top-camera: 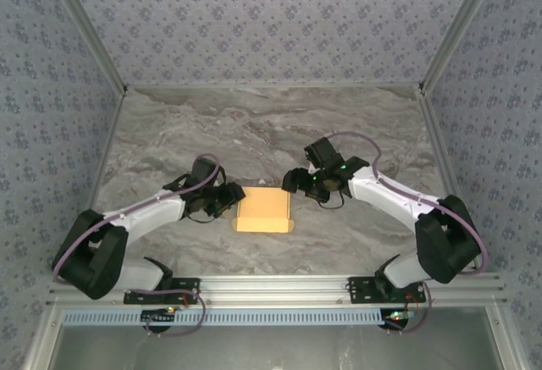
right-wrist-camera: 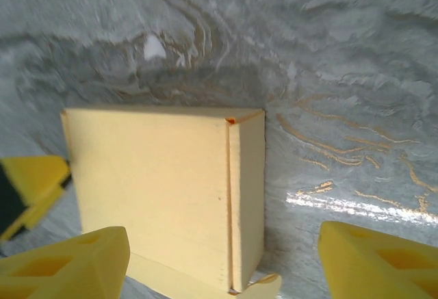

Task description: Fold the paper box

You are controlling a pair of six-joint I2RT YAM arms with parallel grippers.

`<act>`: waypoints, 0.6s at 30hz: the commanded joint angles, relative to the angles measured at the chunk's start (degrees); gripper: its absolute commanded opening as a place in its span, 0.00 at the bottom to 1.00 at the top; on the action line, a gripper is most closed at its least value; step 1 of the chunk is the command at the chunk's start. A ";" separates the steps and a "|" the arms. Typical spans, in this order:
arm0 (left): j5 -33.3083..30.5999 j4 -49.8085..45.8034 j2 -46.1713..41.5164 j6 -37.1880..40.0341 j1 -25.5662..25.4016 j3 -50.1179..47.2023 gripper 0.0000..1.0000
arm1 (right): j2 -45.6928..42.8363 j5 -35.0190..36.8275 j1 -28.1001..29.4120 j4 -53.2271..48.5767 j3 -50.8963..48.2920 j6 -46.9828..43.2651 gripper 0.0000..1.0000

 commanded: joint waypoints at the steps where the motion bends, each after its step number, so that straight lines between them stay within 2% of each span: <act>1: -2.14 -2.75 -2.38 7.57 -0.09 1.53 0.57 | 2.02 -2.40 -0.52 0.95 -2.21 -5.74 0.75; 4: -2.26 -3.09 -1.02 9.25 -0.08 1.02 0.56 | 2.88 -8.38 -1.99 5.58 -4.19 -5.06 0.75; 10: 0.85 4.36 2.60 11.82 0.01 -1.98 0.55 | 4.66 -22.09 -5.99 18.68 -10.23 -1.92 0.74; 14: 3.28 9.10 4.94 12.02 0.66 -3.80 0.45 | 6.59 -27.04 -7.59 23.96 -12.38 -0.66 0.74; 18: 10.18 17.07 7.49 10.62 3.95 -7.08 0.32 | 8.99 -29.20 -8.20 26.82 -13.15 0.40 0.74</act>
